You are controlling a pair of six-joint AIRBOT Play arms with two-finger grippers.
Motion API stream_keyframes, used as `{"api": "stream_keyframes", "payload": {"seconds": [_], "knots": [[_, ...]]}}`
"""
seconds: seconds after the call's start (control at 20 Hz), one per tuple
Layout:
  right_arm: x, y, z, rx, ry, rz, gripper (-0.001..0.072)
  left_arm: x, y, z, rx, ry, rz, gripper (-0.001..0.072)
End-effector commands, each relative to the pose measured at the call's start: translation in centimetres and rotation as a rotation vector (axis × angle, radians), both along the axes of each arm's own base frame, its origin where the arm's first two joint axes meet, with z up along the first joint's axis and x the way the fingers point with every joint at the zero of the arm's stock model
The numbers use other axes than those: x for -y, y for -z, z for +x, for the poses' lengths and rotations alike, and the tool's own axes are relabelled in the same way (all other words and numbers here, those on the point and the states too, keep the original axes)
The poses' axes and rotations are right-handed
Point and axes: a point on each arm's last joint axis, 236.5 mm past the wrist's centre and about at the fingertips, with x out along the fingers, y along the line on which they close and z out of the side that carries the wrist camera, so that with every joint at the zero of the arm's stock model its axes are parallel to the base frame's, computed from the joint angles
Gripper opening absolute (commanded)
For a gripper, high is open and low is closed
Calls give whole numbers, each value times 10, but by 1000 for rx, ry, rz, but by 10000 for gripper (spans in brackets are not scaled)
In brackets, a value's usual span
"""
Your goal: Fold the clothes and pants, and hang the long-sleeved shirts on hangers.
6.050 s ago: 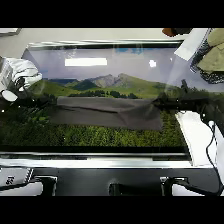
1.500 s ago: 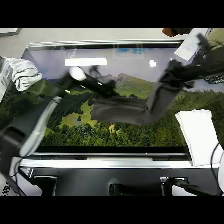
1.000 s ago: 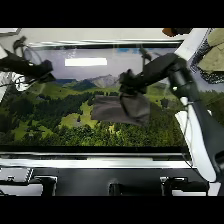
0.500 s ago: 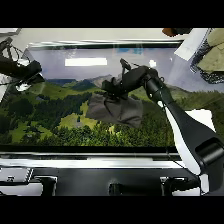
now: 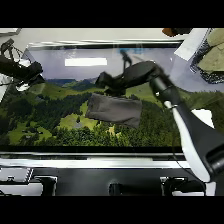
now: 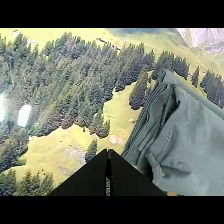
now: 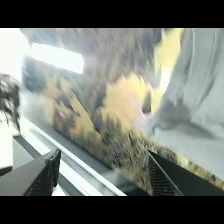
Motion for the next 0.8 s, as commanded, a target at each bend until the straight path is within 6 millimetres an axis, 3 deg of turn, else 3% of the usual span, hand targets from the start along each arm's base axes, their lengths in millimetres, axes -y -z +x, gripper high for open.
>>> {"api": "stream_keyframes", "payload": {"seconds": [0.0, 0.1, 0.2, 0.35, 0.45, 0.6, 0.75], "knots": [[70, -37, 22, 90, 96, -22, 612, 0, 2, -3, -14, 3, 0, 18], [141, -37, 32, 84, 154, -91, 612, 0, 2, -4, -19, 12, 4, 18], [203, -23, 34, 38, 192, -145, 611, 0, 3, -6, -25, 20, 6, 18], [259, 24, 29, -54, 241, -177, 611, 0, 3, -7, -27, 20, 6, 18], [266, 69, 18, -130, 240, -166, 611, 0, 3, -6, -27, 20, 6, 18], [251, 137, -5, -248, 220, -107, 610, 0, 3, -6, -26, 20, 6, 19], [243, 187, -27, -339, 216, -75, 607, 0, 3, -5, -22, 19, 6, 18]]}}
